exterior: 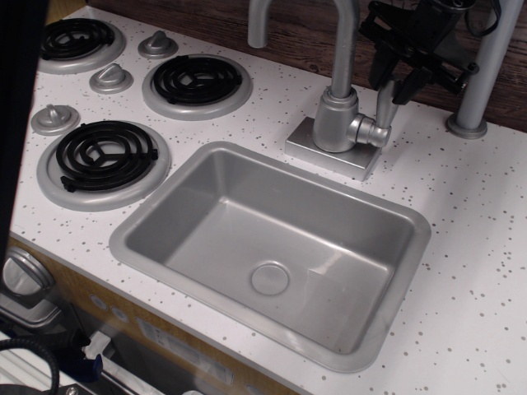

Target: Lever vertical to front

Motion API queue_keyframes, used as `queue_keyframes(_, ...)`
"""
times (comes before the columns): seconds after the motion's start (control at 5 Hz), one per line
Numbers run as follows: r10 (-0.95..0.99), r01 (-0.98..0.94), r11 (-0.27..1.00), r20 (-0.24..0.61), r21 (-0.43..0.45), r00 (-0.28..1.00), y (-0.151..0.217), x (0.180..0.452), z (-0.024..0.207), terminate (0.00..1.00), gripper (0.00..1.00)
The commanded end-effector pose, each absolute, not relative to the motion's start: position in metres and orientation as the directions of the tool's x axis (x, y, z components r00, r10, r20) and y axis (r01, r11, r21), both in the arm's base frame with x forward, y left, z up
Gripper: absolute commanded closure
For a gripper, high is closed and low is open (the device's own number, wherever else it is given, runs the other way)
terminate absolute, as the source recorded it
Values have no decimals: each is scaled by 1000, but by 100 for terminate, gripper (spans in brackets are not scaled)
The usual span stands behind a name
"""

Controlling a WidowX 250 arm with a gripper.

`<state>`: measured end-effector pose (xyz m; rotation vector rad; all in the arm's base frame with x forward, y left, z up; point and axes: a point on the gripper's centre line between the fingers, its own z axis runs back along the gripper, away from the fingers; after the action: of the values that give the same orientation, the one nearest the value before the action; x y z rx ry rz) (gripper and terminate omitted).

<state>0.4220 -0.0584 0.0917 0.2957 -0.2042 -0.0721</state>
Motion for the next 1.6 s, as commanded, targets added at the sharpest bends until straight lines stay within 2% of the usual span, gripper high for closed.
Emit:
queue_keyframes(0.0, -21, -36, 965, 212, 259, 977, -59, 409, 104, 0, 100)
queue_keyframes(0.6, 68, -91, 980, 129, 179, 989, -54, 384, 76, 0, 100)
queue_keyframes(1.0, 90, -104, 988, 119, 116, 989, -48, 376, 52, 0, 100)
queue_keyframes(1.2, 91, -105, 986, 111, 129, 990, -49, 375, 55, 0, 100)
queue_keyframes(1.4, 100, -117, 980, 111, 162, 989, -55, 370, 68, 0, 0)
